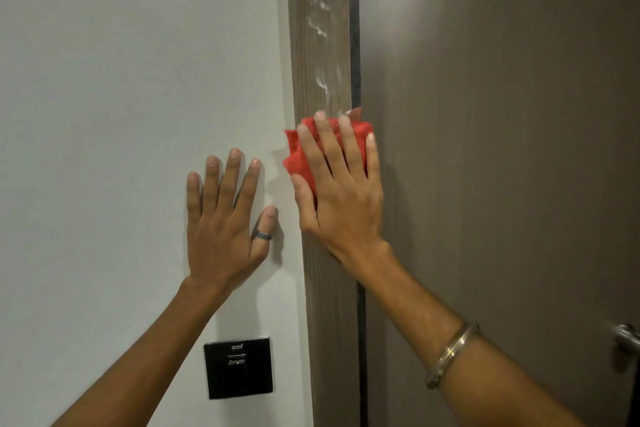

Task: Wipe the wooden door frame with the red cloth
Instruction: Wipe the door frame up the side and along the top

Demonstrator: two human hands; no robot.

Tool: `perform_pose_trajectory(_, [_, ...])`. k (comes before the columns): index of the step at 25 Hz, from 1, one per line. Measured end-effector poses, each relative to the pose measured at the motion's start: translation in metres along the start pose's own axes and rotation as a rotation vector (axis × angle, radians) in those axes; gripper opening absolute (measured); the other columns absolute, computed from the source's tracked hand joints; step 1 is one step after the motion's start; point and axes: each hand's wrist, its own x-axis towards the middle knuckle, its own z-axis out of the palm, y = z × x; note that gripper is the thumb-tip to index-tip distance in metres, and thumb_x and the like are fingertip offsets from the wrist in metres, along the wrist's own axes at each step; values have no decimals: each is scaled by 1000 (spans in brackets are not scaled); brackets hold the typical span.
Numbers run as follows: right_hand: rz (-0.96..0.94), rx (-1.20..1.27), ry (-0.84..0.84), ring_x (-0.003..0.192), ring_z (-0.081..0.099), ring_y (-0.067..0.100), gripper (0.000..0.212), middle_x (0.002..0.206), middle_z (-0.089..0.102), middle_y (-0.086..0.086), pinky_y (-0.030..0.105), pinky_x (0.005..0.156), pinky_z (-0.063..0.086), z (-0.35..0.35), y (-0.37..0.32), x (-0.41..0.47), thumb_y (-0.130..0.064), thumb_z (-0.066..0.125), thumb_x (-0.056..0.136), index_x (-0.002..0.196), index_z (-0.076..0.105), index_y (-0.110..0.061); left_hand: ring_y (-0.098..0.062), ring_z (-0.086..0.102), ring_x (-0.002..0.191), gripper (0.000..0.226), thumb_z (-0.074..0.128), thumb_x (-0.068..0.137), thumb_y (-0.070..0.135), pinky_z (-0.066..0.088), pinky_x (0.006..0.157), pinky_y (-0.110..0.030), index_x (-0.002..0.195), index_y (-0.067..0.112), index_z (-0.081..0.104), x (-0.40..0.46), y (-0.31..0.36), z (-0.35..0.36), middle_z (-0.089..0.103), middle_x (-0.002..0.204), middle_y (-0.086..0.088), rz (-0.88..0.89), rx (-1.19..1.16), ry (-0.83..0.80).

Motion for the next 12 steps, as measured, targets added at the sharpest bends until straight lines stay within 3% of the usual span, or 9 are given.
perform_pose_trajectory(3, [64, 20, 9, 163, 15, 29, 67, 173, 24, 5, 63, 130, 13, 7, -7, -26, -50, 41, 104, 163, 31, -20, -33, 2, 164, 76, 32, 105, 55, 3, 132, -54, 168, 21, 10, -1, -2, 0, 2, 178, -8, 10, -6, -25])
perform_pose_trajectory(8, [12, -11, -136, 163, 12, 25, 70, 176, 8, -2, 65, 124, 24, -2, -19, -144, -52, 38, 105, 166, 15, -27, -35, 5, 164, 74, 31, 105, 52, 7, 131, -57, 168, 19, 10, 1, 0, -4, 6, 177, -11, 16, -2, -27])
perform_pose_trajectory(12, [-37, 0, -122, 164, 12, 25, 64, 175, 18, 1, 62, 130, 17, -4, -5, -69, -50, 31, 107, 165, 19, -26, -36, 7, 163, 76, 27, 105, 56, 8, 131, -59, 168, 17, 12, -1, 1, -5, 5, 177, -12, 11, -4, -27])
